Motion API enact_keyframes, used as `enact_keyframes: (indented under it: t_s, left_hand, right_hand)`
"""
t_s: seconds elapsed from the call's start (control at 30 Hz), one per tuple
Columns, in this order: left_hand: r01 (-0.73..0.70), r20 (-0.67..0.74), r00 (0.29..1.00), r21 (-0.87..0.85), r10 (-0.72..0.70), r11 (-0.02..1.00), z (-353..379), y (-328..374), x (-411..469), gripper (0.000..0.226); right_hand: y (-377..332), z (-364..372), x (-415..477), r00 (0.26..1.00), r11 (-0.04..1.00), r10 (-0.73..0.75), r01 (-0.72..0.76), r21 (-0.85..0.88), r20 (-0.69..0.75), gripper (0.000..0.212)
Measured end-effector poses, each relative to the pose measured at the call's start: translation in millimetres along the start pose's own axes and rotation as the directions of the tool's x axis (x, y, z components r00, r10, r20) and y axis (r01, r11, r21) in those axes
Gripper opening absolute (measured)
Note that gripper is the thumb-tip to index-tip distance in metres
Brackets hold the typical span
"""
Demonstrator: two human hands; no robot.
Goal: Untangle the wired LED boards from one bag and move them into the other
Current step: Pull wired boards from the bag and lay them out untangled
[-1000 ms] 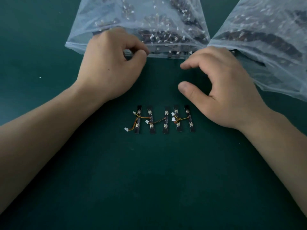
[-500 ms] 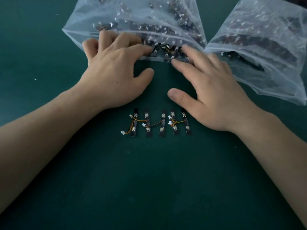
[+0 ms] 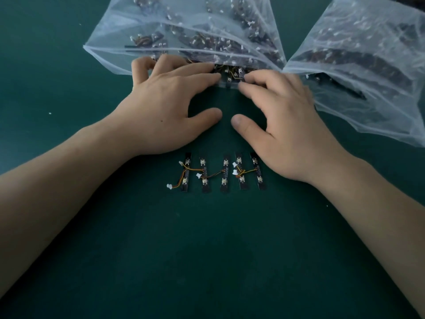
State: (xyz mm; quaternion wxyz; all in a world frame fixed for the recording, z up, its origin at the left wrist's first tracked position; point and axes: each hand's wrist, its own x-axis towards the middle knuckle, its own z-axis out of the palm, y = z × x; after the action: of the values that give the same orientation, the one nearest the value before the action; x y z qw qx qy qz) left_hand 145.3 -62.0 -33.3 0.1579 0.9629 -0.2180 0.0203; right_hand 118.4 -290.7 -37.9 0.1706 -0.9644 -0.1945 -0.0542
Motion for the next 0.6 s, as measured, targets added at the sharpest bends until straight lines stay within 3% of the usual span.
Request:
enact_keyframes:
  t_s: [0.2, 0.43, 0.5, 0.6]
  left_hand:
    - [-0.003, -0.076, 0.997, -0.051, -0.001, 0.999, -0.2, 1.2, -1.1, 0.067]
    - [-0.001, -0.190, 0.981, -0.157, -0.029, 0.988, -1.3, 1.0, -2.5, 0.054]
    - [-0.034, -0.166, 0.986, -0.152, 0.009, 0.988, -1.4, 2.0, -3.7, 0.048]
    - [-0.083, -0.130, 0.989, -0.091, 0.070, 0.992, 0.3, 2.4, -4.6, 0.039]
  right_hand:
    - [3.3, -3.3, -2.4, 0.985, 0.978, 0.038, -0.002, 0.208, -0.169, 0.038]
    - [0.9, -5.9, -5.3, 0.957, 0.964, -0.009, 0.086, 0.250, -0.291, 0.012]
    - [0.6, -6.2, -5.6, 0.963, 0.965, -0.003, 0.074, 0.251, -0.271, 0.011]
    - [2.2, -3.8, -4.5, 0.982, 0.979, 0.046, -0.008, 0.203, -0.184, 0.026]
